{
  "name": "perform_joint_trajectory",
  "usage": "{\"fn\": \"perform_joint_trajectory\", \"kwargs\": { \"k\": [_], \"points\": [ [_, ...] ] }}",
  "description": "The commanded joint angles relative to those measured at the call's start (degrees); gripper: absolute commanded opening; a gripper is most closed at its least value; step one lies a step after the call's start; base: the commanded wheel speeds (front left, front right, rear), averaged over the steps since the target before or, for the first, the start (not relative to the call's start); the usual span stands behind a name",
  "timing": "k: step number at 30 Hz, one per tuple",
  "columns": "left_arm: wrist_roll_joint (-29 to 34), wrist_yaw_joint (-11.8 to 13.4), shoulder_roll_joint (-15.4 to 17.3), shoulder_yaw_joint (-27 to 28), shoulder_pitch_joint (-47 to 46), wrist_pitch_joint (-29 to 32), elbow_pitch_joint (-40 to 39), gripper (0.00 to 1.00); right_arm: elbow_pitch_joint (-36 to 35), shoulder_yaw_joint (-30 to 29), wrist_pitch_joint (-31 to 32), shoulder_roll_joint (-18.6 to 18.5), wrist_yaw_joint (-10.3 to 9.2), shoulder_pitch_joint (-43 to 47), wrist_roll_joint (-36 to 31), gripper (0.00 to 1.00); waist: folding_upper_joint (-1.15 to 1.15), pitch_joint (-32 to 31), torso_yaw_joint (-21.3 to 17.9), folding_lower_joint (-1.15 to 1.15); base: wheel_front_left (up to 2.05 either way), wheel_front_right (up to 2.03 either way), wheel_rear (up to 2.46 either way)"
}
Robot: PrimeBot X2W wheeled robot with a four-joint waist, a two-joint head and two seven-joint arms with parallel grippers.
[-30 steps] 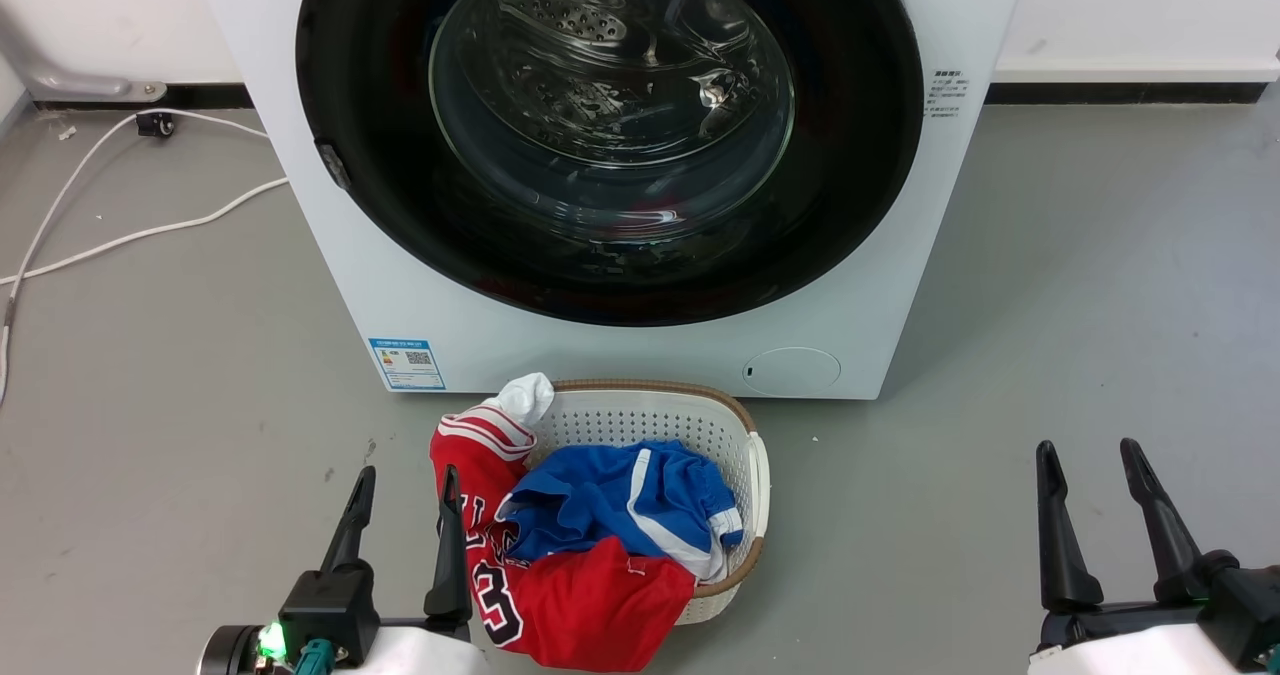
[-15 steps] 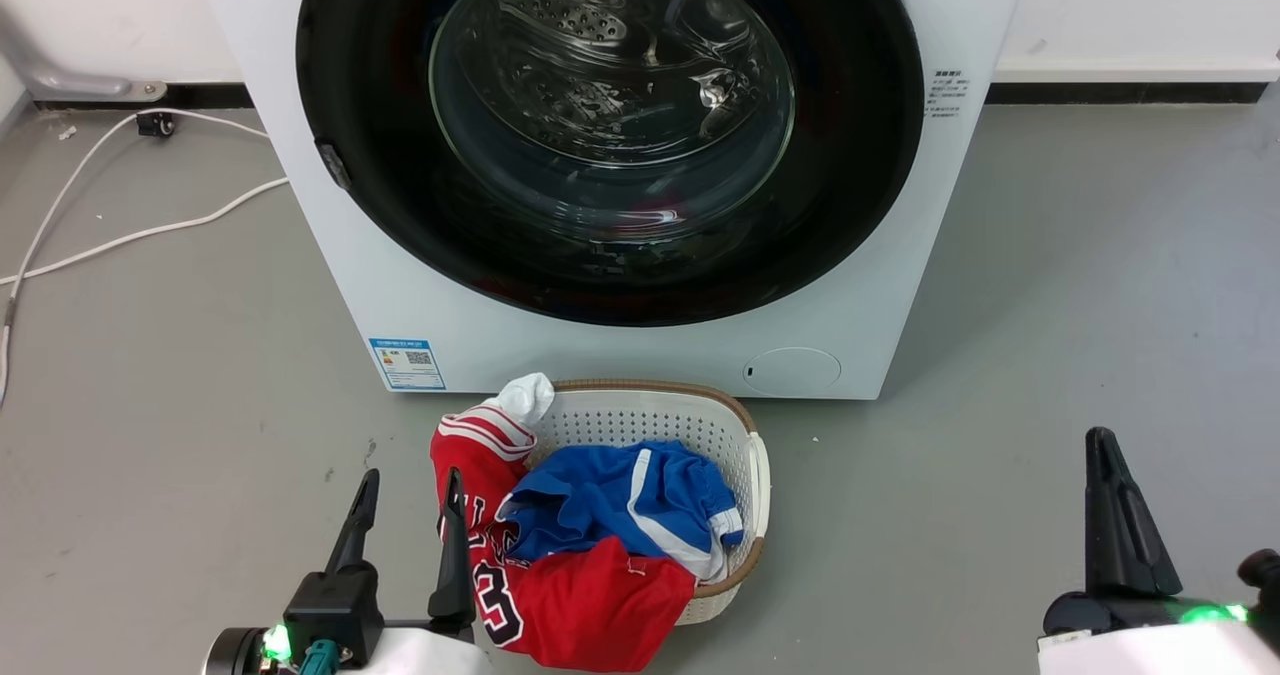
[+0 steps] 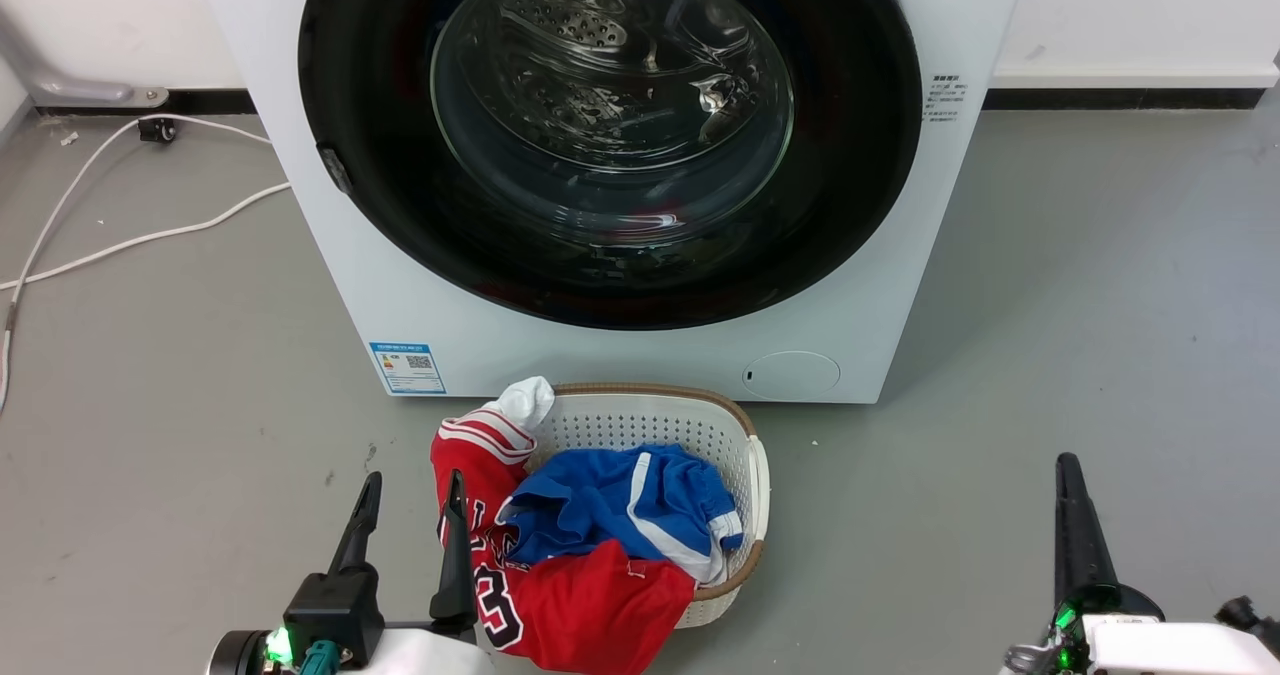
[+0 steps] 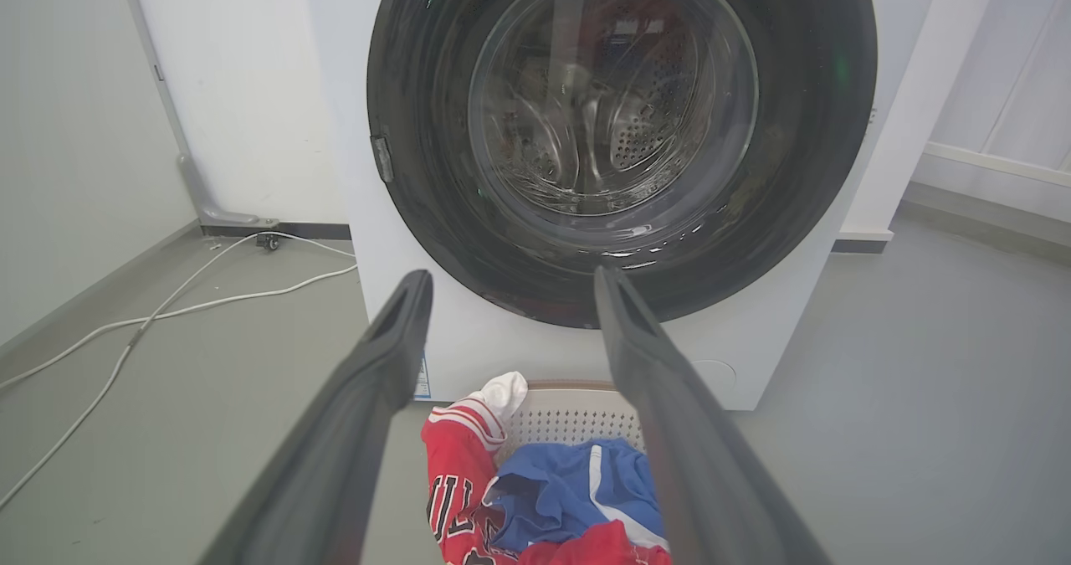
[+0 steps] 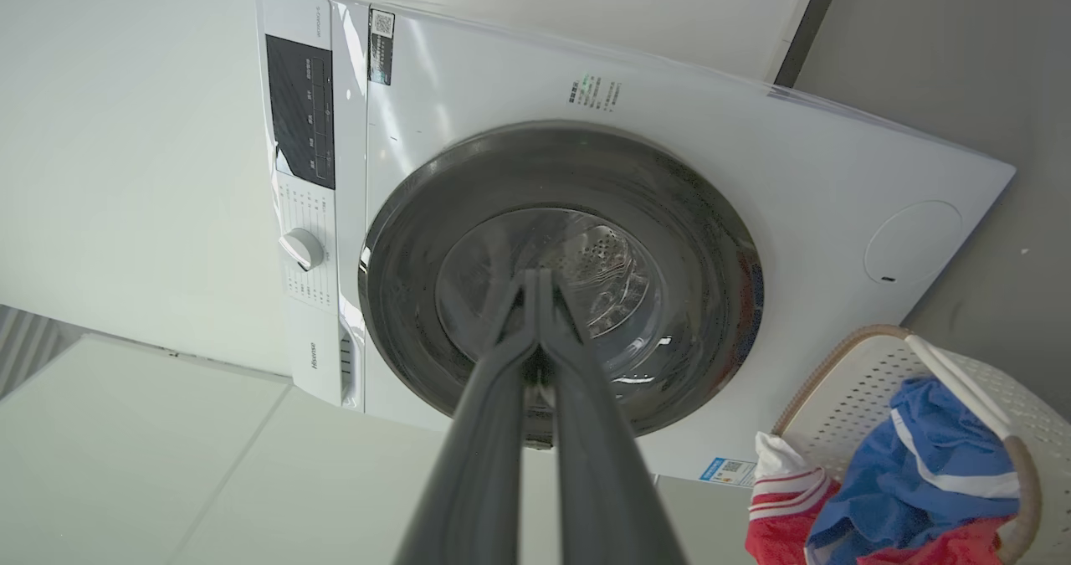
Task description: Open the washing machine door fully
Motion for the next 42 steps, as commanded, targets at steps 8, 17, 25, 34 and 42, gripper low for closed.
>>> {"fn": "perform_joint_trajectory", "kwargs": {
  "k": [8,17,25,34,42],
  "points": [
    [0.21,0.56,-0.08,0.24,0.42,-0.17,-0.19,1.0,-5.46,-1.43,5.82,-0.34,0.0,1.01,15.41,0.0,0.0,0.2,-0.22,0.0,0.0,0.0,0.0],
    [0.59,0.96,-0.08,0.37,0.45,-0.17,-0.56,1.0,-7.71,-7.7,17.9,-0.05,0.0,3.46,24.72,0.0,0.0,0.48,-0.27,0.0,0.0,0.0,0.0],
    [1.14,1.01,-0.09,0.47,0.25,-0.16,-0.6,1.0,-6.59,-9.33,22.75,0.08,0.01,4.13,26.79,0.0,0.0,0.68,-0.14,0.0,0.0,0.0,0.0],
    [1.6,1.04,-0.09,0.45,-0.16,-0.17,-0.65,1.0,-6.51,-8.81,22.46,0.08,0.01,3.74,26.0,0.0,0.0,1.19,0.13,0.0,0.0,0.0,0.0],
    [2.14,0.92,-0.09,0.68,-1.69,-0.16,-1.02,1.0,-4.83,-11.12,22.48,0.07,0.01,-0.28,24.68,0.0,0.0,3.49,0.47,0.0,0.0,0.0,0.0]
  ]
}}
